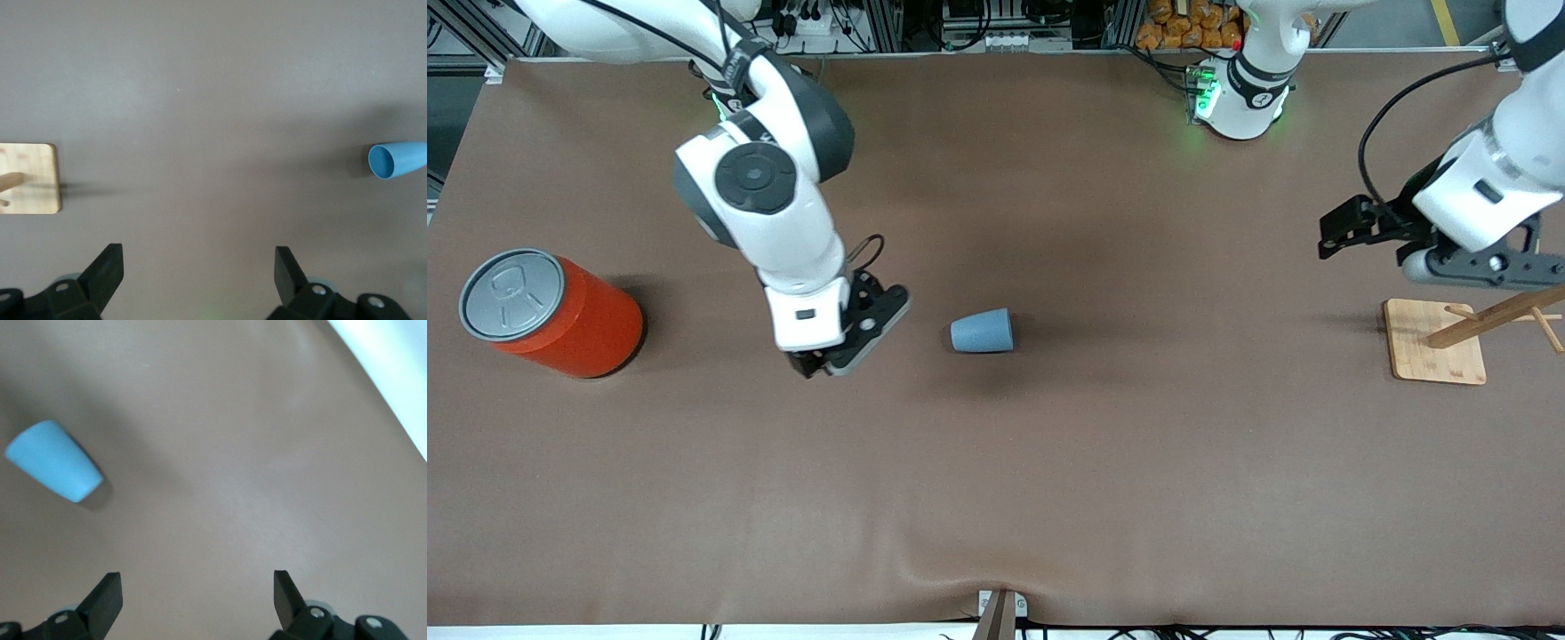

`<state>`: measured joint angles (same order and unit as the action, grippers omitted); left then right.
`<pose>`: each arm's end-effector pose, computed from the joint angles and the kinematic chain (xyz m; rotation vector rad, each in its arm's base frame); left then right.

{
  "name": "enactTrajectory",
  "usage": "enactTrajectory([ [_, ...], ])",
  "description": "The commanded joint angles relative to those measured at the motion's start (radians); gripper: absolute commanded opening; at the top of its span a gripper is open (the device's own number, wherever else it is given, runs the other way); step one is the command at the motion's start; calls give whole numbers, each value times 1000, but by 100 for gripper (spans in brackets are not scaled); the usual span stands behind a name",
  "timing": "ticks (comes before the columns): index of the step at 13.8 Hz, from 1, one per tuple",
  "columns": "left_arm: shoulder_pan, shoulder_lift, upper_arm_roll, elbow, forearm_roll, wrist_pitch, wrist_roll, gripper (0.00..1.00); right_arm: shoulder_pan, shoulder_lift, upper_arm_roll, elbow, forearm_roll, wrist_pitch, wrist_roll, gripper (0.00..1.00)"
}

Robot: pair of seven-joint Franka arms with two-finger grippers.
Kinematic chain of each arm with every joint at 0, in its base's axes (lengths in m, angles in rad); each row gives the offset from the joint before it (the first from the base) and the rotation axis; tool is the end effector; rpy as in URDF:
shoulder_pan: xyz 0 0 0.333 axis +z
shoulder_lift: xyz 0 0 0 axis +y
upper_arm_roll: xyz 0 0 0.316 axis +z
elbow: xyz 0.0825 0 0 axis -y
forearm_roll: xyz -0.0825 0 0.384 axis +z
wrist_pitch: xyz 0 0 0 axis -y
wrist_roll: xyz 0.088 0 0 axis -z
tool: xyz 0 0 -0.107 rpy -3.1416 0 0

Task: Flip cup
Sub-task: 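Retract the right gripper to rest while the left gripper reaches toward the cup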

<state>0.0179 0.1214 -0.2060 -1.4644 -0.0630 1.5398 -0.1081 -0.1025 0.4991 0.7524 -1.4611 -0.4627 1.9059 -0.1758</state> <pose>0.5774 -0.1092 0.6043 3.0575 -0.1218 -0.0855 0.6122 0.3117 0.4613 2.7540 1.3058 0.1625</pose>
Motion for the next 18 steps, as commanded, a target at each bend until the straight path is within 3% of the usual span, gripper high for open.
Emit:
enactTrajectory([
  [1, -10, 47, -7, 7, -55, -4, 19, 100, 30, -68, -79, -15, 50, -13, 25, 100],
  [5, -29, 98, -15, -60, -116, 52, 24, 100, 99, -141, -250, -15, 157, -49, 24, 100],
  [9, -30, 110, -16, -226, -236, 259, 80, 100, 182, -224, -450, -16, 303, -141, 24, 100],
  [13, -52, 191, -19, -260, -348, 309, 125, 100, 165, -287, -551, -15, 432, -244, 24, 100],
  [18, -78, 306, -26, -264, -559, 322, 151, 100, 158, -346, -680, -16, 435, -359, 22, 100],
])
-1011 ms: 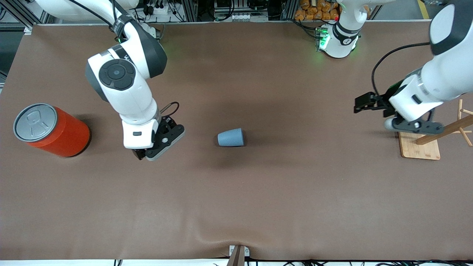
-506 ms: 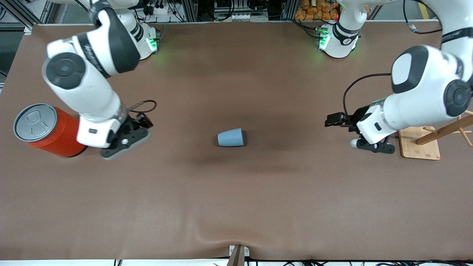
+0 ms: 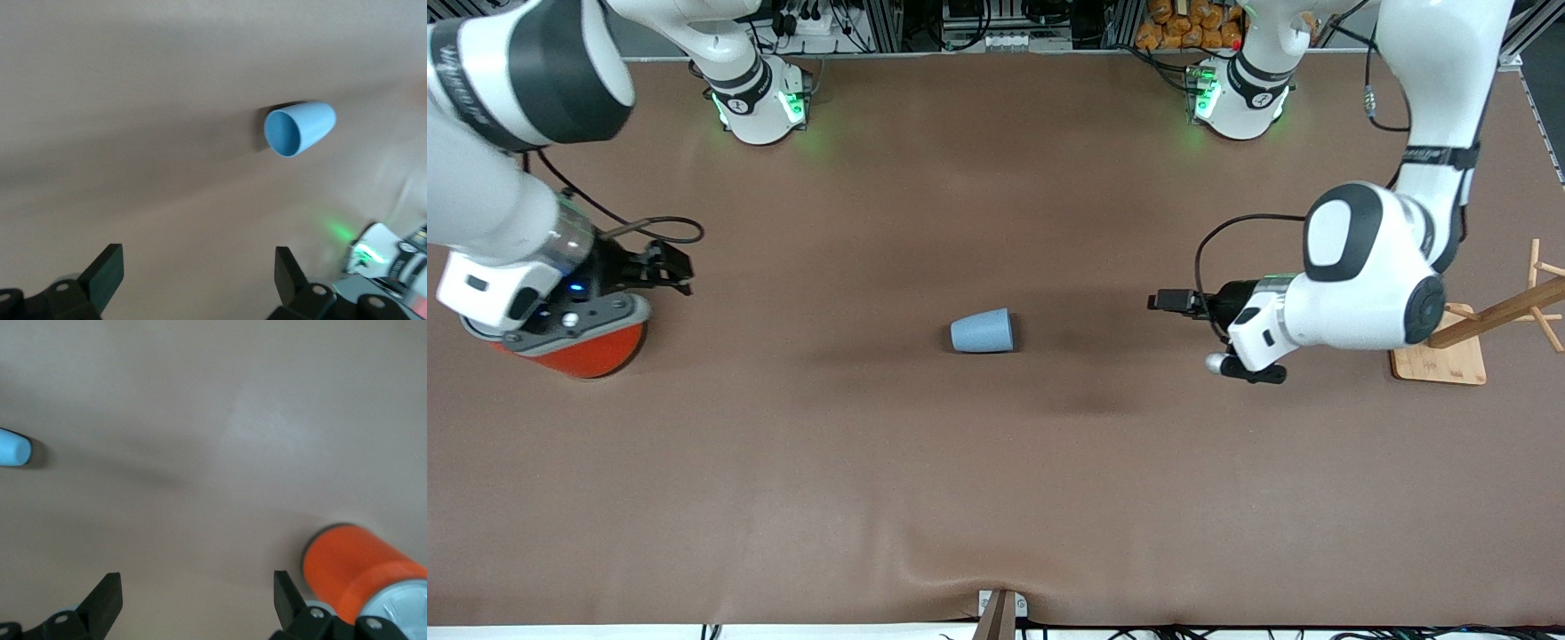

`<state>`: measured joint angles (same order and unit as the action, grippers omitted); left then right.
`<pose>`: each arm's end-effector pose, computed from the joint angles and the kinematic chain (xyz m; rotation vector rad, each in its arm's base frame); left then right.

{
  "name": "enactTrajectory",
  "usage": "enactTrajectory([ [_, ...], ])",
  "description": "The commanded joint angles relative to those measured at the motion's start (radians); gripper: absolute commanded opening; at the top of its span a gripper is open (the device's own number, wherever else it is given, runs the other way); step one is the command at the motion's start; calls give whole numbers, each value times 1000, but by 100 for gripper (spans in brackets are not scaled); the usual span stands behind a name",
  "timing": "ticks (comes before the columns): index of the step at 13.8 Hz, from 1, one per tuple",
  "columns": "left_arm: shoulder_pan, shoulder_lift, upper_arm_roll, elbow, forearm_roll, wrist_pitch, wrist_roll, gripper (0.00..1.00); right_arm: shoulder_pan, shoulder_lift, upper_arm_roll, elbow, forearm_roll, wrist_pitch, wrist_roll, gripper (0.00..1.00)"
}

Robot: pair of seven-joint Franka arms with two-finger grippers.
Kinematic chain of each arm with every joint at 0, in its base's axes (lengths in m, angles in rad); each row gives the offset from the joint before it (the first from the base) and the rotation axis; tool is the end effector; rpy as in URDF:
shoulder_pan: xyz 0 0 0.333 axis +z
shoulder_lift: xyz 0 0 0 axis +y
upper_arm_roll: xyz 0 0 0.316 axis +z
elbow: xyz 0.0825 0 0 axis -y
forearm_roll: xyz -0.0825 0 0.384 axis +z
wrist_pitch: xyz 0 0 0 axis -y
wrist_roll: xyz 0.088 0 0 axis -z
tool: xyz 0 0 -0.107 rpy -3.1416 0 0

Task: Flip cup
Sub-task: 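Retract the right gripper to rest while the left gripper reaches toward the cup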

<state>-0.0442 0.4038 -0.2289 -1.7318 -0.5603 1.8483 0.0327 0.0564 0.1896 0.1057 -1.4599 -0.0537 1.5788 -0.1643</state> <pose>0.5983 -0.1982 0.3476 2.5364 -0.0808 -0.4559 0.6037 0.0871 0.5675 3.0645 0.5064 -0.1083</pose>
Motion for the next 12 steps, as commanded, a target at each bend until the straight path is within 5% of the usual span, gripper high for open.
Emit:
enactTrajectory([
  [1, -22, 42, -3, 3, -91, 14, 12, 100, -12, -42, -49, -16, 26, -46, 11, 100],
  [10, -83, 124, -17, -77, -328, 98, 98, 100, -85, -136, -126, 20, 23, -176, 12, 100],
  [12, -118, 127, -18, -109, -395, 162, 134, 97, -90, -138, -194, 27, 28, -178, 3, 100],
])
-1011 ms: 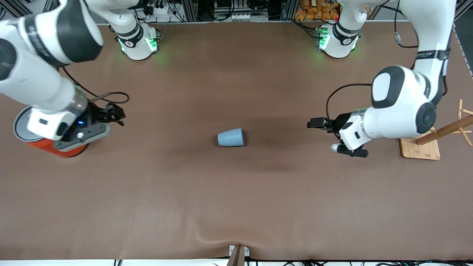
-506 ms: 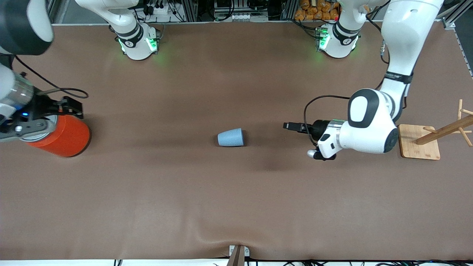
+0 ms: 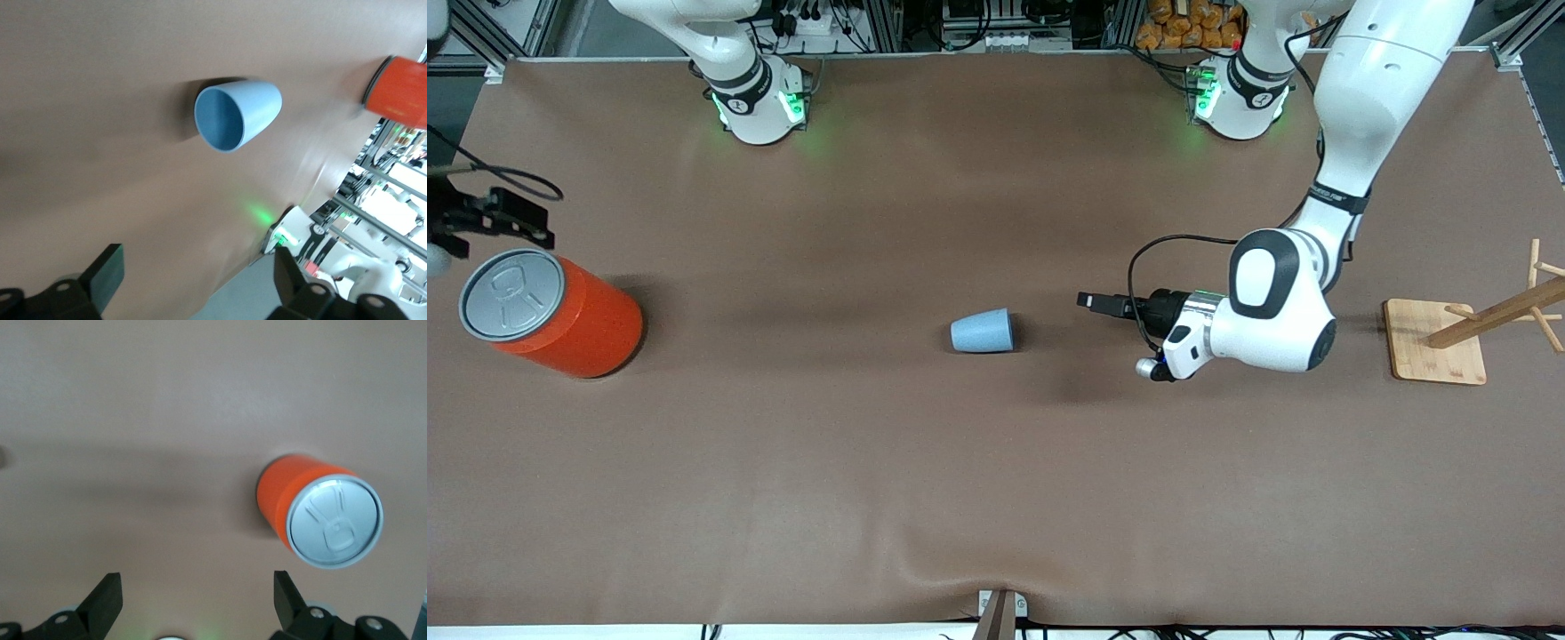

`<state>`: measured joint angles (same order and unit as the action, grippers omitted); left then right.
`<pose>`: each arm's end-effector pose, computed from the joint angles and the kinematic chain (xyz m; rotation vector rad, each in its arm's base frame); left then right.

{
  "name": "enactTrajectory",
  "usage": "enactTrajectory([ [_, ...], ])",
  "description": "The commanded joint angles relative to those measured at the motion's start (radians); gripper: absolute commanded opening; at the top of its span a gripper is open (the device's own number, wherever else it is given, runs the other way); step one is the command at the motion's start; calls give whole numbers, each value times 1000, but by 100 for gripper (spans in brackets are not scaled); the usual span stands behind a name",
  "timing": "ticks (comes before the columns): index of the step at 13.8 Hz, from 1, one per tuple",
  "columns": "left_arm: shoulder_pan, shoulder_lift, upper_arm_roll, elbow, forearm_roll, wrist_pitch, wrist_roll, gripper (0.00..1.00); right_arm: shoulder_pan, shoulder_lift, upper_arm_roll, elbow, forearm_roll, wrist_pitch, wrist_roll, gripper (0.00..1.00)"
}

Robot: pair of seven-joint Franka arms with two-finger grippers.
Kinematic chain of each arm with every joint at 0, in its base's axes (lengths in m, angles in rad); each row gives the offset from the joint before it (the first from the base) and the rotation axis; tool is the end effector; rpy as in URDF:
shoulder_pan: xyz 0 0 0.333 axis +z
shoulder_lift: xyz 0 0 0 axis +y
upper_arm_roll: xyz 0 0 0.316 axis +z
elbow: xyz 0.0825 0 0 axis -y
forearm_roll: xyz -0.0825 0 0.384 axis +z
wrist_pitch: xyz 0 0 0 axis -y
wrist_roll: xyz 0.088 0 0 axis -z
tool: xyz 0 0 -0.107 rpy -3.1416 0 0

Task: Flip cup
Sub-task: 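Lower the left gripper and grasp the blue cup at its closed base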

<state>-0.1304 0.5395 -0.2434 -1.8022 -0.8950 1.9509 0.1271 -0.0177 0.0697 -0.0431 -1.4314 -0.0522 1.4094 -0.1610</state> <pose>0.5686 -0.2674 0.2541 2.2528 0.0423 -0.5748 0.5581 -0.0393 0.6371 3.0901 0.1456 -0.1504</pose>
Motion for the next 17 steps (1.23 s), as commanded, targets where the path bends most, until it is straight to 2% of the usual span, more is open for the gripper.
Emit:
enactTrajectory([
  [1, -44, 2, -4, -45, -96, 83, 63, 96, -16, -18, -67, 2, 26, 0, -3, 100],
  [7, -133, 77, -4, -37, -298, 230, 221, 78, 13, -19, -64, 2, 12, -9, 11, 100],
  [12, -172, 148, -2, -29, -502, 260, 414, 69, 4, -19, -72, 2, 18, -7, 9, 100],
  [17, -187, 203, -1, 36, -524, 269, 425, 61, 33, -18, -64, 23, 11, -18, 9, 100],
])
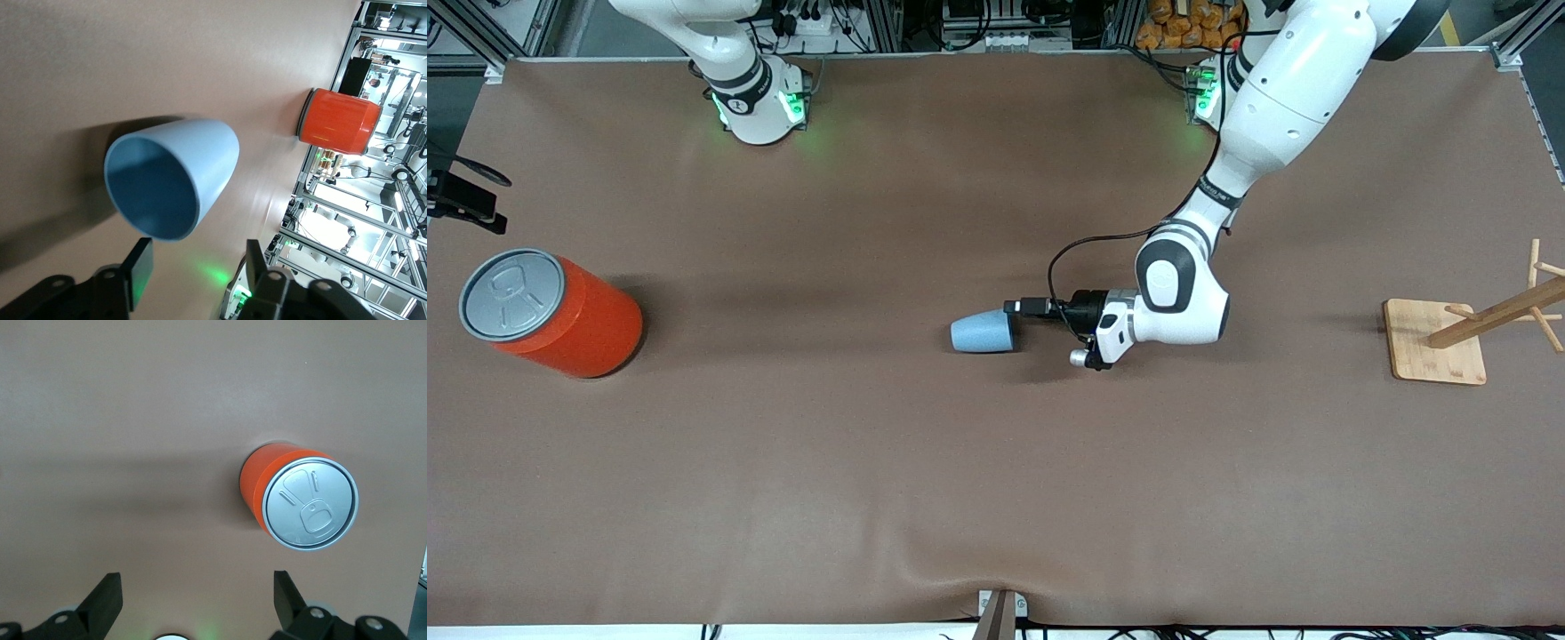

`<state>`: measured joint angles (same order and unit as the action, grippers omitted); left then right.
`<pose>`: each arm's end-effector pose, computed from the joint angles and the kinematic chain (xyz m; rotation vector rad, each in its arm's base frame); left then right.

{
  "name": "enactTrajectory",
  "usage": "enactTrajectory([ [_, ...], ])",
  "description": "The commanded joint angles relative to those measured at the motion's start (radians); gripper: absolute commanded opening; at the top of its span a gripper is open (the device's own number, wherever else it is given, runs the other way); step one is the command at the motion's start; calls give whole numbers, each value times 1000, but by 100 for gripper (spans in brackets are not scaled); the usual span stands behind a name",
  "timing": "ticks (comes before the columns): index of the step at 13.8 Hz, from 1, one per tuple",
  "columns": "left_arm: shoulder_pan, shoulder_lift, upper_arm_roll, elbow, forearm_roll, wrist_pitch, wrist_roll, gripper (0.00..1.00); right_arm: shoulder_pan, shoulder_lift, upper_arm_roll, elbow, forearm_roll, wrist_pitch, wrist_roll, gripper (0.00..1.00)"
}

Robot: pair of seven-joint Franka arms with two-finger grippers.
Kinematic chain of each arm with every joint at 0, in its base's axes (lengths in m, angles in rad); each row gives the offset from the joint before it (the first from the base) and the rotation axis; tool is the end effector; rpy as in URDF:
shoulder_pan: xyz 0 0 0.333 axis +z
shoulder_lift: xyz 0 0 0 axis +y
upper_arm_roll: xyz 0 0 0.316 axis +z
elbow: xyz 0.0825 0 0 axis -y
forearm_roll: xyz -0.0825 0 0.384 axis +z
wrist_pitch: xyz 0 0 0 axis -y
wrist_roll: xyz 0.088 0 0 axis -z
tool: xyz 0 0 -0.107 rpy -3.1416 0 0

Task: Flip cup
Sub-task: 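Lower the left gripper and grasp the blue cup at its closed base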

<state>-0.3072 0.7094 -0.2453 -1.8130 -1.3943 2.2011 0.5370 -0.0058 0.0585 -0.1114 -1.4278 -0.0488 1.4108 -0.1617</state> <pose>0.5285 -0.3561 0.1586 2.0261 0.0720 -0.3402 0.5518 -0.0687 0.6453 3.0944 0.0595 -0.1270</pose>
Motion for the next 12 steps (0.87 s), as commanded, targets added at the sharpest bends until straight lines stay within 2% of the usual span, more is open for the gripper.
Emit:
enactTrajectory([
  [1, -19, 47, 1, 66, -26, 26, 15, 60, 44, -8, 0, 23, 4, -53, 13, 100],
  [6, -44, 110, 1, 138, -51, 42, 15, 56, 47, 1, 6, 59, 39, -49, 34, 100],
  [7, -49, 114, 1, 142, -51, 54, 15, 49, 49, 0, 6, 58, 64, -38, 34, 100],
  [8, -50, 116, 1, 143, -51, 64, 15, 36, 52, 3, 6, 56, 85, -36, 34, 100],
  [10, -50, 127, 1, 156, -60, 66, 14, 0, 55, 17, 6, 49, 108, -17, 33, 100],
  [12, -50, 122, 9, 181, -80, 66, -5, 0, 88, 21, 7, 46, 112, -16, 24, 100],
])
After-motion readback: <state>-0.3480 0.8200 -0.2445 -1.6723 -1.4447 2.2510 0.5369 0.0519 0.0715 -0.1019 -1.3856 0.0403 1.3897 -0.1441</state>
